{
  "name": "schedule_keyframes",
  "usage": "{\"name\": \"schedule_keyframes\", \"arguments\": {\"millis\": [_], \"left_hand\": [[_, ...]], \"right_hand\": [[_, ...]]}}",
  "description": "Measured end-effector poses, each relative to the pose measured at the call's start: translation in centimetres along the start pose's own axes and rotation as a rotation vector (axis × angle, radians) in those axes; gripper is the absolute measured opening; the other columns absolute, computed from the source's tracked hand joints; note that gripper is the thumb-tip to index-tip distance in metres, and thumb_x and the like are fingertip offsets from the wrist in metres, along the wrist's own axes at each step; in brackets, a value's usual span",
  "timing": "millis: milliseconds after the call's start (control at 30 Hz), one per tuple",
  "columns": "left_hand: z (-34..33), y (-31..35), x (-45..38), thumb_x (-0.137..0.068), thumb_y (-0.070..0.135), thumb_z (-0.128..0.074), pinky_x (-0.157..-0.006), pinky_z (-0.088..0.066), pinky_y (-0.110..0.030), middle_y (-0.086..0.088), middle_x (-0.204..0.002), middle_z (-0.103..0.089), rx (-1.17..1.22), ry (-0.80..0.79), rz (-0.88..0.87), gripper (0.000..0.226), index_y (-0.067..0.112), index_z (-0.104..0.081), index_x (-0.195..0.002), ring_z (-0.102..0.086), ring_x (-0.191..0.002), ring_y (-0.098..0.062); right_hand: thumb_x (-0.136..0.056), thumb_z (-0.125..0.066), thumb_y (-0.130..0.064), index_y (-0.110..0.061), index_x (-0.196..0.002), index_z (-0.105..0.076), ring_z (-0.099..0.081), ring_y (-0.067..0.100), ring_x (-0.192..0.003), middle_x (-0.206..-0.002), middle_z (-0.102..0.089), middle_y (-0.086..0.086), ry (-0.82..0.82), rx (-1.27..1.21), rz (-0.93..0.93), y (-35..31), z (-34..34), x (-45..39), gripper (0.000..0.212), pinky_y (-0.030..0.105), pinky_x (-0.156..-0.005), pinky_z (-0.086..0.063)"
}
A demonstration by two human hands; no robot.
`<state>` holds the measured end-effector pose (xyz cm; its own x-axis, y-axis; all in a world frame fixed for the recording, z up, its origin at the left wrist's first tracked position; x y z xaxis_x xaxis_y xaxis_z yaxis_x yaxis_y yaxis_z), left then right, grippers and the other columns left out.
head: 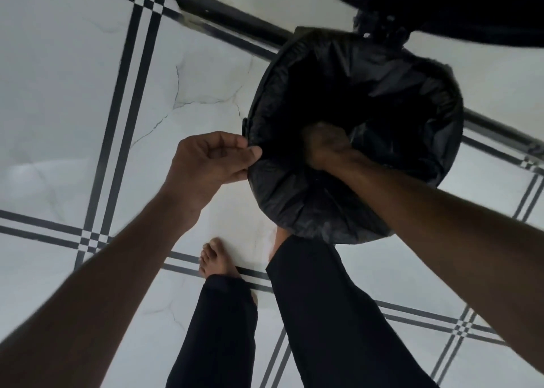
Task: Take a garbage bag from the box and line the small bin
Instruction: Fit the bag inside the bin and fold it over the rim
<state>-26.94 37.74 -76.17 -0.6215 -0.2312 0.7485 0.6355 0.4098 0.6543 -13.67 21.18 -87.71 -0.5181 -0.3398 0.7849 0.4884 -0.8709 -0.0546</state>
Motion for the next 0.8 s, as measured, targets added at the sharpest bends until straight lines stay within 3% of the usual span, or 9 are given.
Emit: {"name": "schedule_keyframes", "arguments": {"millis": [133,233,333,467,567,633,733,800], "left_hand": [[0.1,0.2,0.2,-0.076,0.007,-0.080,-0.069,-0.060,-0.023,0.001,-0.075,-0.077,-0.008,0.013,0.031,0.015,0.008,-0.071,-0.088,-0.074,-0.076,-0.011],[0.1,0.0,0.2,-0.076,0.007,-0.080,-0.069,-0.060,-0.024,0.000,-0.075,-0.077,-0.011,0.013,0.031,0.014,0.009,-0.071,-0.087,-0.075,-0.076,-0.012],[0.1,-0.1,0.2,-0.077,0.007,-0.079,-0.072,-0.061,-0.026,-0.001,-0.078,-0.078,-0.009,0.021,0.031,0.017,0.005,-0.070,-0.092,-0.075,-0.079,-0.014],[0.1,-0.2,0.4,-0.077,0.010,-0.078,-0.081,-0.062,-0.032,-0.014,-0.092,-0.076,-0.017,0.041,0.038,0.033,-0.005,-0.069,-0.105,-0.074,-0.088,-0.022],[0.0,-0.2,0.4,-0.079,0.010,-0.077,-0.084,-0.062,-0.034,-0.017,-0.095,-0.074,-0.039,0.047,0.037,0.032,-0.006,-0.069,-0.106,-0.072,-0.091,-0.024],[0.1,-0.1,0.5,-0.081,0.011,-0.077,-0.085,-0.061,-0.036,-0.017,-0.095,-0.073,-0.065,0.051,0.036,0.029,-0.004,-0.069,-0.104,-0.072,-0.090,-0.023],[0.1,0.2,0.6,-0.081,0.011,-0.078,-0.089,-0.060,-0.041,-0.015,-0.093,-0.073,-0.091,0.046,0.041,0.025,-0.001,-0.069,-0.101,-0.072,-0.090,-0.023],[-0.1,0.7,0.8,-0.078,0.013,-0.081,-0.088,-0.060,-0.039,-0.006,-0.092,-0.073,-0.168,0.064,0.010,0.024,0.009,-0.067,-0.097,-0.072,-0.088,-0.020]], "right_hand": [[-0.098,-0.059,-0.024,-0.014,-0.128,-0.065,-0.062,0.020,-0.114,-0.129,-0.066,0.010,-0.184,-0.597,0.059,1.7,1.4,1.8,0.032,0.019,-0.087,-0.044],[-0.099,-0.054,-0.042,-0.021,-0.142,-0.053,-0.052,0.019,-0.128,-0.145,-0.054,0.005,-0.043,-0.763,-0.074,5.6,4.1,0.7,0.048,0.022,-0.103,-0.036],[-0.100,-0.043,-0.051,-0.026,-0.153,-0.036,-0.036,0.028,-0.143,-0.159,-0.036,0.005,-0.048,-0.661,-0.142,6.7,3.7,0.5,0.059,0.032,-0.111,-0.028],[-0.102,-0.039,-0.043,-0.017,-0.143,-0.050,-0.044,0.033,-0.137,-0.150,-0.047,0.014,-0.008,-0.419,-0.071,2.1,1.7,2.3,0.050,0.037,-0.112,-0.035],[-0.107,-0.029,-0.039,-0.021,-0.156,-0.027,-0.026,0.029,-0.149,-0.162,-0.027,0.009,-0.115,-0.276,0.061,-2.5,-1.7,3.9,0.052,0.048,-0.121,-0.019],[-0.106,-0.027,-0.044,-0.024,-0.158,-0.021,-0.016,0.027,-0.152,-0.165,-0.020,0.004,-0.228,-0.297,0.029,-3.2,-4.8,5.0,0.056,0.054,-0.122,-0.010],[-0.107,-0.030,-0.043,-0.026,-0.155,-0.029,-0.028,0.031,-0.147,-0.162,-0.028,0.010,-0.337,-0.325,0.033,-3.3,-7.1,6.2,0.051,0.047,-0.120,-0.022],[-0.104,-0.028,-0.055,-0.035,-0.156,-0.021,-0.030,0.033,-0.147,-0.163,-0.026,0.010,-0.257,-0.339,0.026,-3.0,-5.2,6.6,0.056,0.045,-0.119,-0.024]]}}
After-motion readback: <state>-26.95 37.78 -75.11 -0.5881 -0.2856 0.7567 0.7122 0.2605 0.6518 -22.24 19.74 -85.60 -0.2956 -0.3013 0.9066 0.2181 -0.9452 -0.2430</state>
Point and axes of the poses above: each hand's wrist, its own x-axis away from the middle knuckle, its own z-axis out of the back of the hand, y = z × x, the point moved 9 cm from there along -x, towards the middle knuckle
